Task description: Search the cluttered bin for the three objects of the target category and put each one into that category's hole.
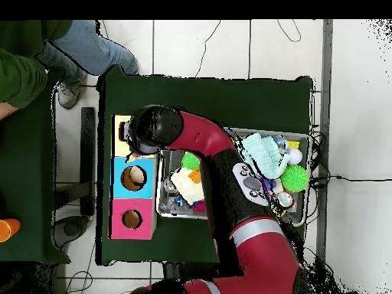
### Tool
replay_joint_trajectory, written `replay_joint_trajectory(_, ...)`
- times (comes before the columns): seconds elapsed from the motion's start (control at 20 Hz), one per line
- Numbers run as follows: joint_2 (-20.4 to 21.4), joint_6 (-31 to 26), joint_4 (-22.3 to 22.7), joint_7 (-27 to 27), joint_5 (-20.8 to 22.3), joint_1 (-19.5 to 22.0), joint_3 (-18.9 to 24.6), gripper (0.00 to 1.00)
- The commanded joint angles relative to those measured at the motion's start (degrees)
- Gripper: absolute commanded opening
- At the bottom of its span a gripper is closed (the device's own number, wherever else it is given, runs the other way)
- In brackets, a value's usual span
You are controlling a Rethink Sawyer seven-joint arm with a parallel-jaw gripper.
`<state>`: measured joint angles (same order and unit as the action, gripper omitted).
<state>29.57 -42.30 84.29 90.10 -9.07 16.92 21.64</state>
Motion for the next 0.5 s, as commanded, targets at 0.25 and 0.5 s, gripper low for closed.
replay_joint_trajectory(0.25,-2.17,-4.25,4.82,1.99,1.08,0.53,2.94,0.00)
replay_joint_trajectory(0.5,-4.29,-3.88,1.99,1.80,1.66,-0.12,2.55,0.00)
